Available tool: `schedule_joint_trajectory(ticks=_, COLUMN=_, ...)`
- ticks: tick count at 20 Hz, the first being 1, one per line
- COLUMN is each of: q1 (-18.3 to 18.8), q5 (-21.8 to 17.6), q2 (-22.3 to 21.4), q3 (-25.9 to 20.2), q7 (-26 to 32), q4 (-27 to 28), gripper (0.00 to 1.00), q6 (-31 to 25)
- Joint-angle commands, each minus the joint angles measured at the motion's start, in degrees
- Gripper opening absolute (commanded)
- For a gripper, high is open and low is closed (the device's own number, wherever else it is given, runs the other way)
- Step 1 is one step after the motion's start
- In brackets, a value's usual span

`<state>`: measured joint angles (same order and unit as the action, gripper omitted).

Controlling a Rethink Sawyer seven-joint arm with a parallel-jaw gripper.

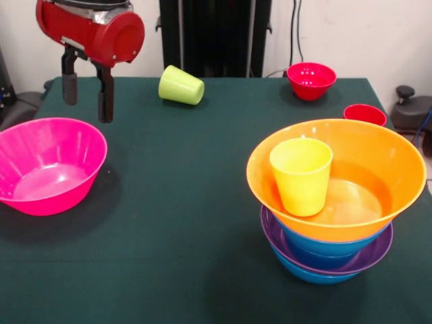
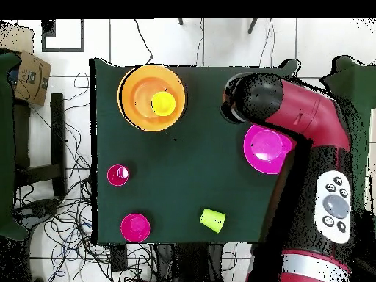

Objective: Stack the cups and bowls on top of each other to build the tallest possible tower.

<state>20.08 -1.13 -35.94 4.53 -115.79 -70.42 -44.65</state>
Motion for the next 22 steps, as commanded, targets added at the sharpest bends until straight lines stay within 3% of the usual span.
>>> schedule_joint_trajectory(ticks=1, q1=2.0, q5=-6.9, q2=0.0, q3=-12.4, q7=20.7, q4=-7.7, gripper=1.00, q6=2.9)
schedule_joint_trajectory(ticks=9, q1=6.9, q5=-9.6, q2=-1.0, q3=-19.2, q7=26.1, q4=-13.0, gripper=1.00, q6=5.9)
schedule_joint_trajectory(ticks=16, q1=9.7, q5=-13.9, q2=-1.6, q3=-21.0, q7=23.0, q4=-18.6, gripper=1.00, q6=12.0)
schedule_joint_trajectory(ticks=22, q1=13.3, q5=-16.1, q2=-2.4, q3=-25.2, q7=24.1, q4=-20.6, gripper=1.00, q6=12.8)
